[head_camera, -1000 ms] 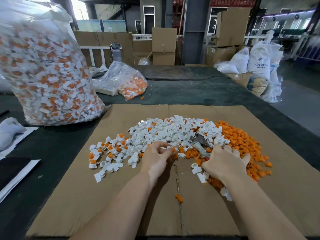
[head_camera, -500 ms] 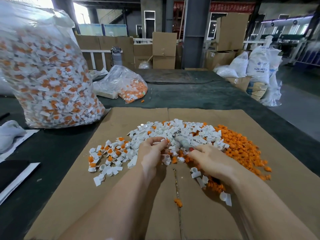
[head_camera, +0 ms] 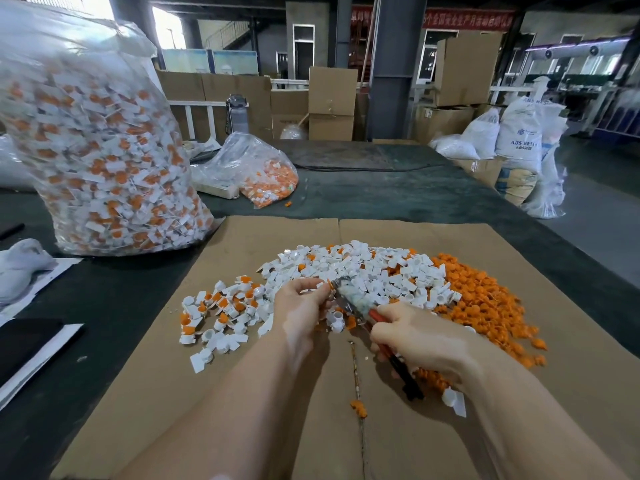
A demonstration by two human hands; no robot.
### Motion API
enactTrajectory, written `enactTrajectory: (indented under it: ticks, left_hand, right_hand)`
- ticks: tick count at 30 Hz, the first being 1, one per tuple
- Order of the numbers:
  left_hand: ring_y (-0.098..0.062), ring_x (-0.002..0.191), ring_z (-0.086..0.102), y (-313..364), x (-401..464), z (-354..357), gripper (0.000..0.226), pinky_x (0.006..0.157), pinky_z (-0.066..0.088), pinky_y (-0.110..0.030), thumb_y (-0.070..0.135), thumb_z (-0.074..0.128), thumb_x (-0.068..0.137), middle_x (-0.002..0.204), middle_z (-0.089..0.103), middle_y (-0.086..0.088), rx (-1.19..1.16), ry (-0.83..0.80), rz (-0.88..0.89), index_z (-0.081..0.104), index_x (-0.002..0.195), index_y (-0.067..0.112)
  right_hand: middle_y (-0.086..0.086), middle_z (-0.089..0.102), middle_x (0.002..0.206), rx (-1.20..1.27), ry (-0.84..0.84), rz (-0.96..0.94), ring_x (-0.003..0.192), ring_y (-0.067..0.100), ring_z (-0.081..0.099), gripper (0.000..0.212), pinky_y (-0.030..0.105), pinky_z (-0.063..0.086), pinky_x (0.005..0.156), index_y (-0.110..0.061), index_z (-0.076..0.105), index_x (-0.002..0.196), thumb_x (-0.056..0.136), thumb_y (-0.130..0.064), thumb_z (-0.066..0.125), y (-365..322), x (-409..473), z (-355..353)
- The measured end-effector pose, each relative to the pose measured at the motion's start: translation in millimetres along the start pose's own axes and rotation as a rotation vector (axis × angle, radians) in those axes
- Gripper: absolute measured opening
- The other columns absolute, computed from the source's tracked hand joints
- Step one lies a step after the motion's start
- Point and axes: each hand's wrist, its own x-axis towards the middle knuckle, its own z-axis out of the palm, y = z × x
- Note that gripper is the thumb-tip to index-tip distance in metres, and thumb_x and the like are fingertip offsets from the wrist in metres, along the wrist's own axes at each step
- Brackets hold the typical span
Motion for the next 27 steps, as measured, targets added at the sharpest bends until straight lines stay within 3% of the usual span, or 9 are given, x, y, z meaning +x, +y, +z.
enactTrajectory:
  ticks: [8, 14, 20, 23, 27]
  left_hand:
    - [-0.003, 0.042, 0.053, 1, -2, 3, 0.006, 0.041, 0.044, -0.015, 0.0, 0.061, 0.088, 0.064, 0.058, -0.006, -0.026, 0.006, -0.003, 0.056, 0.091, 0.005]
    - [-0.002, 0.041, 0.053, -1, -4, 4, 0.008, 0.039, 0.042, -0.014, -0.001, 0.06, 0.089, 0.064, 0.058, -0.006, -0.022, 0.015, -0.012, 0.057, 0.085, 0.006]
    - [-0.006, 0.046, 0.055, -6, -4, 6, 0.006, 0.045, 0.047, -0.02, 0.0, 0.061, 0.088, 0.068, 0.059, -0.007, -0.043, 0.03, -0.044, 0.06, 0.094, 0.001]
    - [-0.013, 0.057, 0.057, -11, -4, 6, 0.005, 0.057, 0.051, -0.027, 0.001, 0.06, 0.089, 0.071, 0.061, -0.009, -0.045, 0.026, -0.065, 0.06, 0.094, 0.001]
    - [-0.012, 0.057, 0.057, -13, -5, 5, 0.008, 0.058, 0.052, -0.028, 0.002, 0.059, 0.09, 0.073, 0.059, -0.01, -0.067, 0.019, -0.095, 0.059, 0.097, 0.002]
  right_hand:
    - [0.004, 0.049, 0.079, -0.049, 0.016, -0.007, 0.066, 0.017, 0.046, 0.006, 0.024, 0.034, 0.052, -0.017, 0.044, 0.085, 0.09, -0.018, 0.041, -4, -1, 3]
    - [0.002, 0.047, 0.078, -0.195, 0.106, -0.063, 0.058, 0.013, 0.043, 0.016, 0.02, 0.034, 0.05, -0.021, 0.037, 0.08, 0.095, -0.018, 0.037, -4, 0, 7]
    - [-0.002, 0.043, 0.075, -0.246, 0.149, -0.073, 0.059, 0.01, 0.042, 0.024, 0.021, 0.031, 0.051, -0.025, 0.032, 0.075, 0.097, -0.017, 0.037, 1, 4, 10]
    - [-0.004, 0.042, 0.077, -0.26, 0.183, -0.066, 0.06, 0.008, 0.041, 0.026, 0.019, 0.029, 0.051, -0.027, 0.03, 0.075, 0.097, -0.019, 0.04, 6, 7, 14]
    - [-0.008, 0.047, 0.082, -0.231, 0.252, -0.088, 0.067, 0.005, 0.045, 0.017, 0.02, 0.031, 0.054, -0.026, 0.039, 0.084, 0.095, -0.034, 0.049, 14, 11, 19]
